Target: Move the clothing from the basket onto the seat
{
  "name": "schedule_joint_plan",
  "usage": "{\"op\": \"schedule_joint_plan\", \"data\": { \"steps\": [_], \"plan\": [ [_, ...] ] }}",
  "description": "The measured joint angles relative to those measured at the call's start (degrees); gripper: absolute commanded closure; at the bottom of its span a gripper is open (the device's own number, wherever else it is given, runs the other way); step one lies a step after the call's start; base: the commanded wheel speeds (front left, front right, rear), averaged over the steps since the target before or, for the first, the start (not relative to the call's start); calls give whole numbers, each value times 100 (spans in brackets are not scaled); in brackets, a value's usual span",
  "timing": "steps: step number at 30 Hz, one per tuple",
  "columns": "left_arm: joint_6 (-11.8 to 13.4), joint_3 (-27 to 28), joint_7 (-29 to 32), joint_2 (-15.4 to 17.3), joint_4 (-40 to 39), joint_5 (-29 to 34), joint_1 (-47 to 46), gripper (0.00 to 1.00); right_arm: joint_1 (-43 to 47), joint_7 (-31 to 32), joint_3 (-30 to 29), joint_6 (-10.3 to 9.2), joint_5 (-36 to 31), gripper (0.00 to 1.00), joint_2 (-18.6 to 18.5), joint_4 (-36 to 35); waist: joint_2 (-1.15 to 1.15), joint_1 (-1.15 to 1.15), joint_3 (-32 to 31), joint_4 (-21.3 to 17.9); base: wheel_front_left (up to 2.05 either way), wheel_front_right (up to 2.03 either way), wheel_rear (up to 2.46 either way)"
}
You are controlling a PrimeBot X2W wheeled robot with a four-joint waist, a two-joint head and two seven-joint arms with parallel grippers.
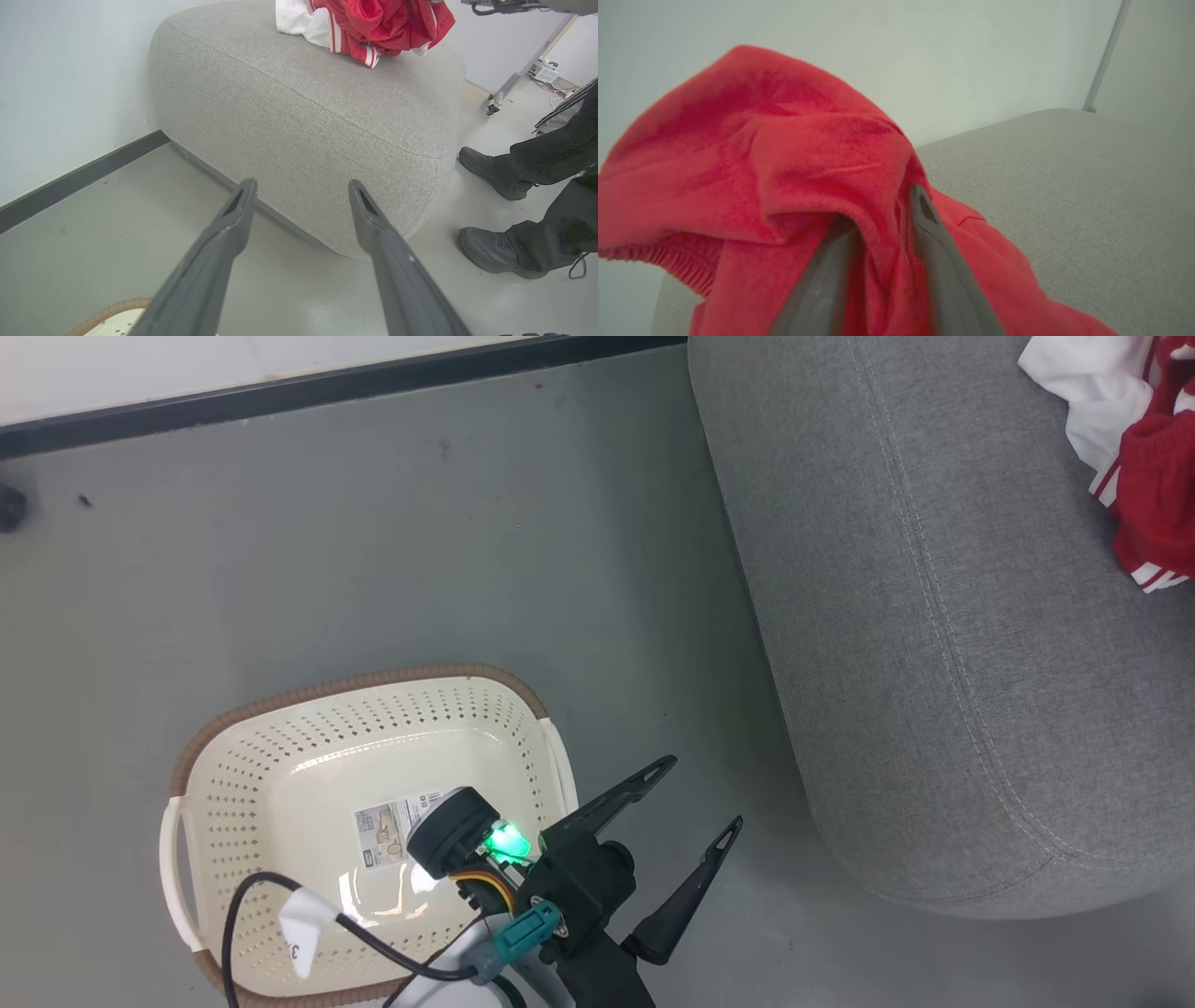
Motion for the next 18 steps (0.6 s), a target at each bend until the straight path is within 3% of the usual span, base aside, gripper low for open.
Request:
{"op": "schedule_joint_plan", "data": {
  "steps": [18],
  "plan": [
    [-3, 54, -326, -16, 489, -48, 4, 0, 180, -1, 313, 133, -328, 0, 363, 325, -1, -1, -500, -72, 0, 0, 0]
  ]
}}
